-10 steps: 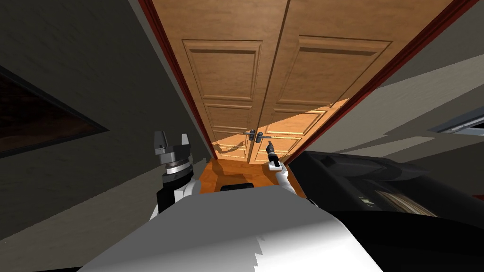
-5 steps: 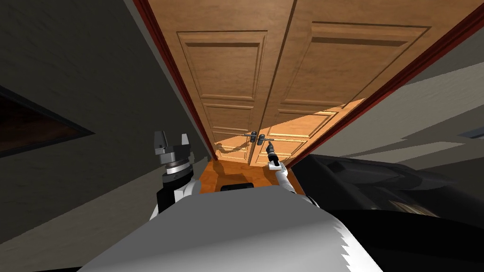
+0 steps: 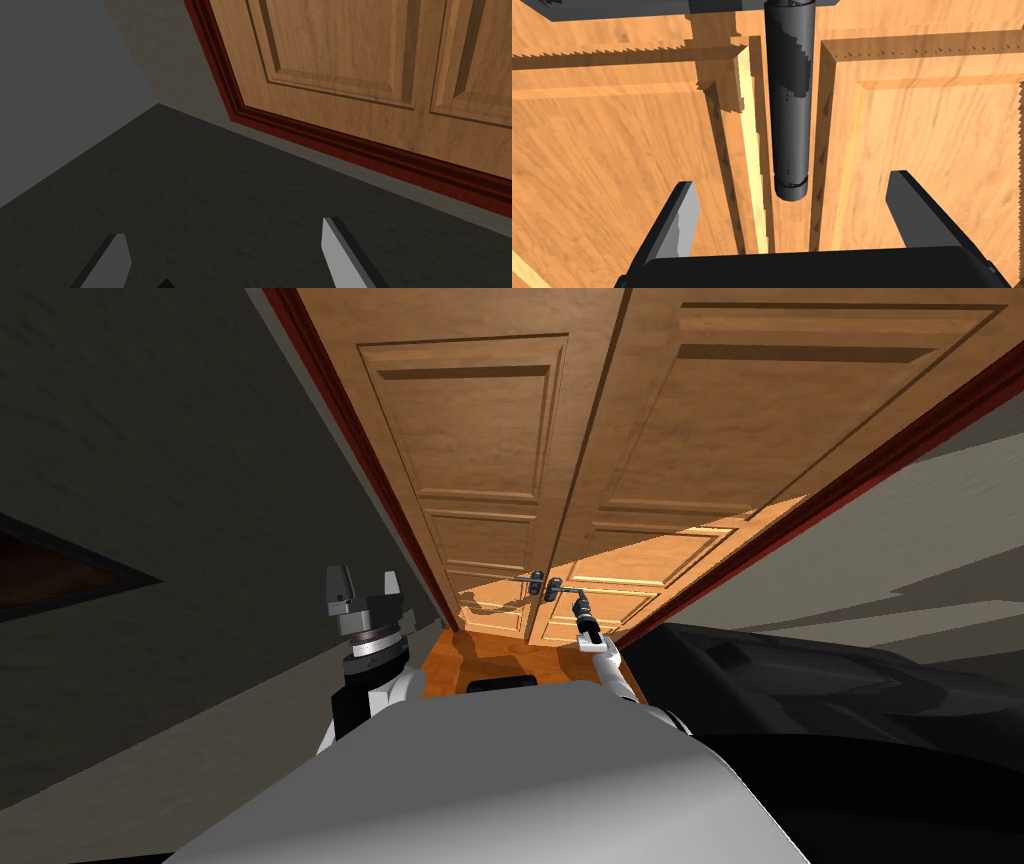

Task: Pull the door open

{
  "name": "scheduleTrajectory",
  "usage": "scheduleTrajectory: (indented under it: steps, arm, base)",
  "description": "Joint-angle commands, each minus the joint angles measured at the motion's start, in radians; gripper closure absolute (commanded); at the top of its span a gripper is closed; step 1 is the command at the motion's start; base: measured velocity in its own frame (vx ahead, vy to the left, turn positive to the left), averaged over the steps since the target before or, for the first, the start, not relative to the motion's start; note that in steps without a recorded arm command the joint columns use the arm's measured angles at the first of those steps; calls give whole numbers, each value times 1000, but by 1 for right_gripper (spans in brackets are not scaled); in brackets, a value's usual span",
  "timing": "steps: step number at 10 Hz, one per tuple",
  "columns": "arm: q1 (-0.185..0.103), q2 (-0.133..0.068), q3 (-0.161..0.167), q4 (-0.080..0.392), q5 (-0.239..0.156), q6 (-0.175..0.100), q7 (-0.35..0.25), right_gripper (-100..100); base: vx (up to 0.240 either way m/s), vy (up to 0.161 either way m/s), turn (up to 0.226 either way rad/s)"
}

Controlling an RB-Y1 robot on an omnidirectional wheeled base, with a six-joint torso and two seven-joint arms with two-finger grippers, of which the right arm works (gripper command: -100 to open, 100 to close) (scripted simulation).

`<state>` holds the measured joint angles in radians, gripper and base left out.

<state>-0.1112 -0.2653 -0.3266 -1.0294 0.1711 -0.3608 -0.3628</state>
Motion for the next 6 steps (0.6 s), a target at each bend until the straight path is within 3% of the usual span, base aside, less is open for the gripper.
scheduleTrajectory:
  steps: [1, 3, 4, 6]
  arm:
    - [-7, -10, -9, 21, -5, -12, -2, -100]
    - [-2, -8, -5, 10, -5, -9, -5, -100]
    - [-2, -8, -5, 10, -5, -9, -5, 100]
    - [-2, -8, -5, 10, -5, -9, -5, 100]
  base:
    - [157, -25, 116]
    - [155, 9, 81]
    - [-17, -2, -23]
    - [-29, -4, 5]
